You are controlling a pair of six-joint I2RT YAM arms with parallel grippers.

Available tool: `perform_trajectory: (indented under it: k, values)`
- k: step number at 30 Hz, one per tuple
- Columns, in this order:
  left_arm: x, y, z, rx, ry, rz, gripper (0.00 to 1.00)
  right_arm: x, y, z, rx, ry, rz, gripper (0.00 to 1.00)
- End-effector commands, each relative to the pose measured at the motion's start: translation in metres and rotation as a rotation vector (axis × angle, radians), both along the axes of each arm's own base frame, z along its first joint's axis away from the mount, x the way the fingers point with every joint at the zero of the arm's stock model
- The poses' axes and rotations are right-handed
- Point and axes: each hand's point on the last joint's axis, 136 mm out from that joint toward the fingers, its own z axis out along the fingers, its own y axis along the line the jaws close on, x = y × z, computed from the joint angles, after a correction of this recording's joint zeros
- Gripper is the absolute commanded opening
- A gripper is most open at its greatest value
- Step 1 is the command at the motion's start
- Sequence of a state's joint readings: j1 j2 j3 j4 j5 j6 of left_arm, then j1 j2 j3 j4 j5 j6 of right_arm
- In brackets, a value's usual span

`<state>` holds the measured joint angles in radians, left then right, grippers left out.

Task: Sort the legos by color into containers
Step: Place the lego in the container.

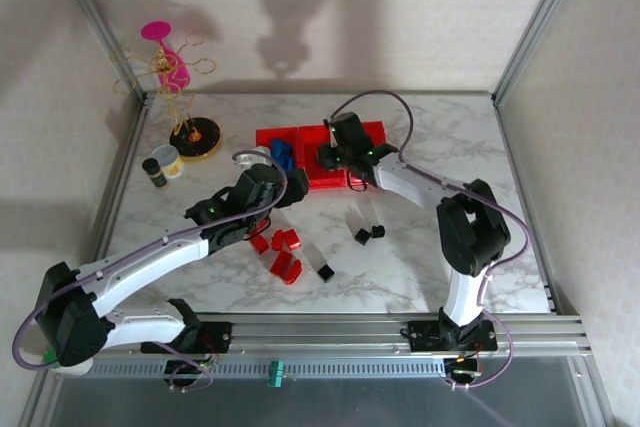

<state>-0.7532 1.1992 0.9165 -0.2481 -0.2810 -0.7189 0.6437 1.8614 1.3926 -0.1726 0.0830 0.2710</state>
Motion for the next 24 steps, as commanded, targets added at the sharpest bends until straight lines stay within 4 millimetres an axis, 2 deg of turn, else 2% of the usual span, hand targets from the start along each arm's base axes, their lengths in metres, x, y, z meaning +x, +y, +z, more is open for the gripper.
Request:
perform_trajectory:
  k: [1,6,10,13,17,24]
  values:
    - [0.005,0.007,0.016,0.009,-0.023,-0.003,1.0,0.031,0.004,0.005,-0.023,-0.078,-0.043,0.24]
    - [0.011,0.015,0.014,0.018,-0.017,0.011,1.0,0.059,0.014,-0.007,-0.047,-0.101,-0.074,0.25]
    - [0.011,0.017,0.014,0.015,-0.012,0.012,1.0,0.068,0.014,-0.017,-0.069,-0.092,-0.094,0.3]
    - [0.009,0.019,0.013,0.013,-0.015,0.014,1.0,0.067,0.014,-0.015,-0.064,-0.098,-0.087,0.37]
    - [0.009,0.019,0.012,0.007,-0.008,0.014,1.0,0.062,0.01,-0.002,-0.059,-0.114,-0.092,0.44]
    - [0.008,0.018,0.015,-0.02,-0.011,0.016,0.99,0.039,0.003,0.025,-0.011,-0.128,-0.057,0.48]
